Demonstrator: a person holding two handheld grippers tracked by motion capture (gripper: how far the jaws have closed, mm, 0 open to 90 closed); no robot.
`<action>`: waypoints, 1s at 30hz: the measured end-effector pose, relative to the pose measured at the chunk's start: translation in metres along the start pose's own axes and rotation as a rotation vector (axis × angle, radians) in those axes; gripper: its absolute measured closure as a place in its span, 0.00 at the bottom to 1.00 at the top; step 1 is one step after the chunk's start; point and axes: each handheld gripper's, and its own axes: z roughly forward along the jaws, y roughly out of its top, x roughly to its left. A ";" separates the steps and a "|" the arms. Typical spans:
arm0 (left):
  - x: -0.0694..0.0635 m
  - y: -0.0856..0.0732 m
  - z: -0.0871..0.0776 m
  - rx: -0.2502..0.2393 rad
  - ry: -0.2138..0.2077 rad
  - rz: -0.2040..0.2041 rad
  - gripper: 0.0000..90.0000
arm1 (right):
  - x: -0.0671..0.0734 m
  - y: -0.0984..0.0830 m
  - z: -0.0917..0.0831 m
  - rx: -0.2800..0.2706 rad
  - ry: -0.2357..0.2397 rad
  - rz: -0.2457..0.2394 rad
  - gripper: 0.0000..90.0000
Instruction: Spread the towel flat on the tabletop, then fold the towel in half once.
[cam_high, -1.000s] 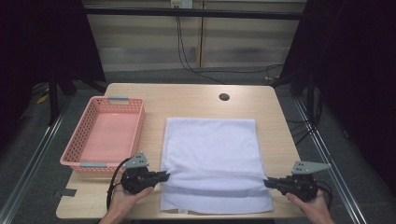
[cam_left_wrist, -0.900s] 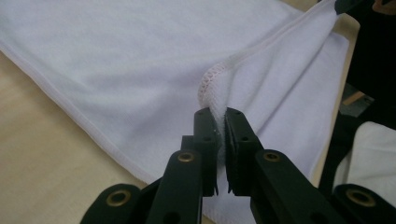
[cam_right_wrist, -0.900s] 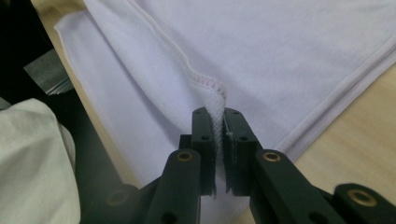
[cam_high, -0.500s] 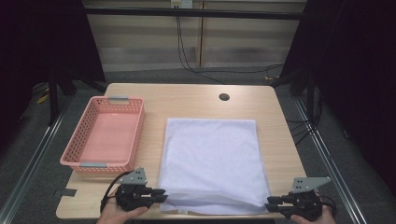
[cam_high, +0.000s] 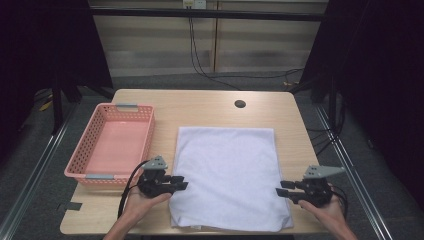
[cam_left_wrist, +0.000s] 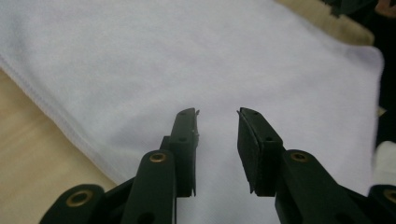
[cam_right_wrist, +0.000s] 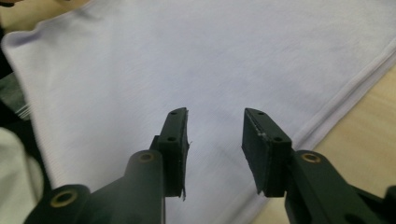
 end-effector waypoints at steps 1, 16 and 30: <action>0.004 0.003 0.005 -0.002 0.004 -0.018 0.74 | -0.003 0.003 0.005 0.002 -0.006 -0.004 0.66; 0.029 0.007 0.039 0.051 0.091 -0.019 0.71 | -0.031 0.021 0.065 0.092 -0.140 -0.025 0.56; 0.003 -0.004 0.034 0.095 0.006 0.010 0.70 | -0.019 0.003 0.046 0.102 -0.128 -0.001 0.56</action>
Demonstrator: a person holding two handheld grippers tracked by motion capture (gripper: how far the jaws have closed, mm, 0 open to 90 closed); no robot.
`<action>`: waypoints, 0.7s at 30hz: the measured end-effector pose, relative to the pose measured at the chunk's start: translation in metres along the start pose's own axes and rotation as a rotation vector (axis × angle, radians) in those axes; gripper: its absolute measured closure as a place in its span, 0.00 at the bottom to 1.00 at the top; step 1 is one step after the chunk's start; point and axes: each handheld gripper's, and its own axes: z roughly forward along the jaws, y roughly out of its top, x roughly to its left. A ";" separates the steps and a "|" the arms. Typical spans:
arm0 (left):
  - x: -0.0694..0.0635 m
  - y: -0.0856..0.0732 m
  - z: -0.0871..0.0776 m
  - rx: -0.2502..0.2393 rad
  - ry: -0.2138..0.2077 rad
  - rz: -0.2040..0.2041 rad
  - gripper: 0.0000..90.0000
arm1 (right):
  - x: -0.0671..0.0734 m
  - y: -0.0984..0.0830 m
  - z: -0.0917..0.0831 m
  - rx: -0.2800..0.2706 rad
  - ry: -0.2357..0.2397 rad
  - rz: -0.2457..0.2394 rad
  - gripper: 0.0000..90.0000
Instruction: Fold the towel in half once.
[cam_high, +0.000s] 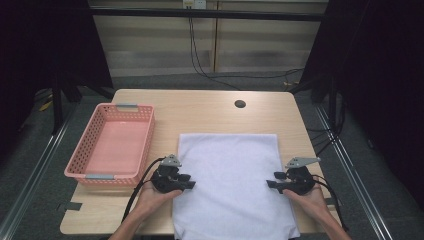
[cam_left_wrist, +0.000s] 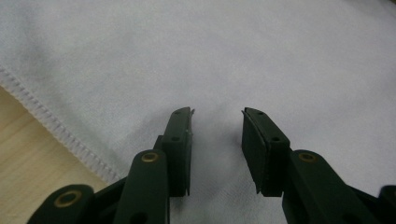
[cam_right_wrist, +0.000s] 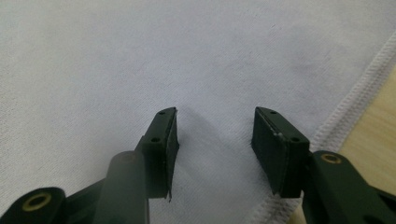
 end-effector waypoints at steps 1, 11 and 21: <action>-0.001 -0.001 0.000 0.002 -0.003 0.002 0.70 | 0.002 -0.002 -0.002 0.005 0.002 0.005 0.56; -0.015 -0.007 -0.003 0.020 -0.011 0.020 0.68 | 0.019 -0.020 -0.018 0.016 0.019 0.002 0.56; -0.060 -0.023 -0.015 0.100 0.016 0.087 0.62 | 0.037 -0.033 -0.035 0.076 0.088 0.003 0.55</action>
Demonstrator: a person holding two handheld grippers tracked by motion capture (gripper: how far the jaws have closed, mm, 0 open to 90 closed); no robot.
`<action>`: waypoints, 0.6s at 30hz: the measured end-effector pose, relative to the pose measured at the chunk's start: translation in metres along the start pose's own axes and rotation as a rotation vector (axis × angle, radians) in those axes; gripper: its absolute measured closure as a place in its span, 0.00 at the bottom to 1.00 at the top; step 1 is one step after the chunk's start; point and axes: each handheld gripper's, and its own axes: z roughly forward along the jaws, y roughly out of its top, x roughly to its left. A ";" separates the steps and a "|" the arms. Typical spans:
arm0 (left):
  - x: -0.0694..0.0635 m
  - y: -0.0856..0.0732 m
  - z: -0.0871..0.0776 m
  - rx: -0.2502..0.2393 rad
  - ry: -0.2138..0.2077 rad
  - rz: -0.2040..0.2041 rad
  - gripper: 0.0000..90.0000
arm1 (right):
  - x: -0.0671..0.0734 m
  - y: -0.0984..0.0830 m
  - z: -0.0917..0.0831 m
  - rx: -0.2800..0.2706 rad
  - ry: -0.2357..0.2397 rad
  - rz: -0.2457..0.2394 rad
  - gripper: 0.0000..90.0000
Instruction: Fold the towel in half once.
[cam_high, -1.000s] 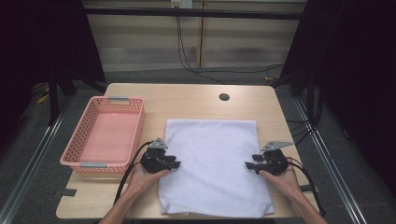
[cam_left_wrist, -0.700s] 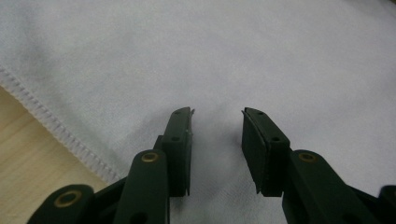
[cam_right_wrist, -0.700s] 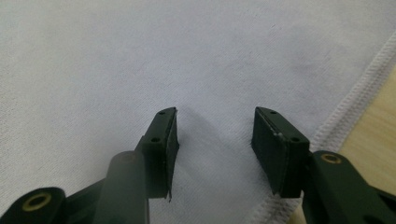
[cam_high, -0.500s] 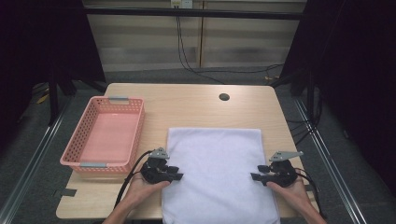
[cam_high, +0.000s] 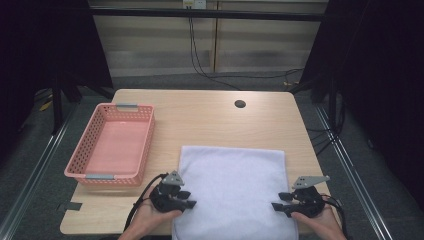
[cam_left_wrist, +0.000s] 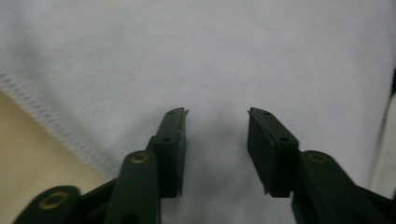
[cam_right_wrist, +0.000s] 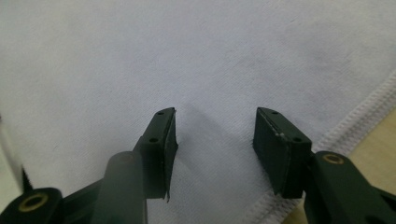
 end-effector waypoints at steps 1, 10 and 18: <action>-0.004 -0.002 0.000 -0.013 0.006 0.014 0.61 | 0.002 -0.001 -0.001 0.000 -0.004 0.002 0.55; 0.045 0.025 0.000 -0.117 0.018 -0.053 0.63 | -0.040 0.035 -0.001 -0.175 -0.153 0.032 0.50; 0.085 0.046 0.001 -0.206 0.084 -0.119 0.61 | -0.100 0.071 0.024 -0.175 -0.256 0.095 0.46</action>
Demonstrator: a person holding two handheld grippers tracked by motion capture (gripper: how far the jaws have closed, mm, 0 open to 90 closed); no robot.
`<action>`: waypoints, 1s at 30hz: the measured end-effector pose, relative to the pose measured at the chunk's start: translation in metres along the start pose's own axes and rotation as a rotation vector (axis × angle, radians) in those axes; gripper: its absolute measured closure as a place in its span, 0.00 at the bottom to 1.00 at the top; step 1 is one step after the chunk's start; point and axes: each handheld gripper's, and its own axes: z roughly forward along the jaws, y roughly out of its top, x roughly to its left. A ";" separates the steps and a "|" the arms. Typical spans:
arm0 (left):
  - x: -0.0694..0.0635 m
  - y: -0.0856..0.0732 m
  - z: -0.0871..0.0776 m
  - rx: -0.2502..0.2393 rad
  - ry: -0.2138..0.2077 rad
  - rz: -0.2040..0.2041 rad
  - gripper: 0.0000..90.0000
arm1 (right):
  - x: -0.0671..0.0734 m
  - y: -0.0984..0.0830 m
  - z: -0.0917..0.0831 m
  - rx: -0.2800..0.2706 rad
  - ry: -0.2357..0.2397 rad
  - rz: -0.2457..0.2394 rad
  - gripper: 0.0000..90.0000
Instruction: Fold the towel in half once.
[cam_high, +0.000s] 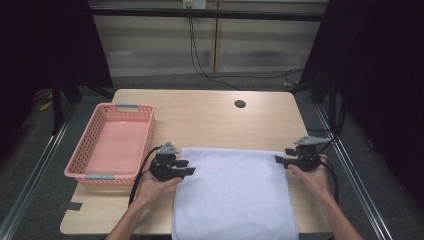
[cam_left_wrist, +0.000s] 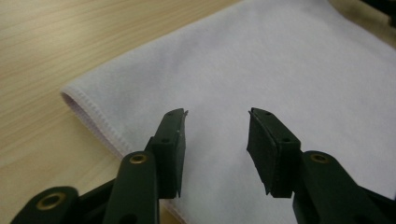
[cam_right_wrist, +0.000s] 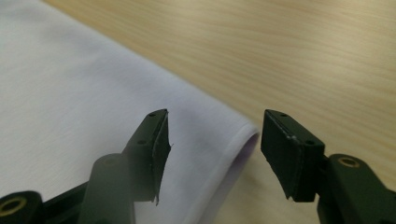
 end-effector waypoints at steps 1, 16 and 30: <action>0.003 0.002 0.001 -0.004 0.017 0.007 0.59 | -0.004 0.000 0.006 0.016 0.003 0.009 0.45; 0.047 0.001 0.021 -0.025 0.131 -0.089 0.40 | -0.015 0.009 0.042 0.031 0.087 0.010 0.91; 0.056 0.008 0.039 0.006 0.081 -0.058 0.87 | -0.016 0.009 0.042 0.030 0.098 0.019 0.92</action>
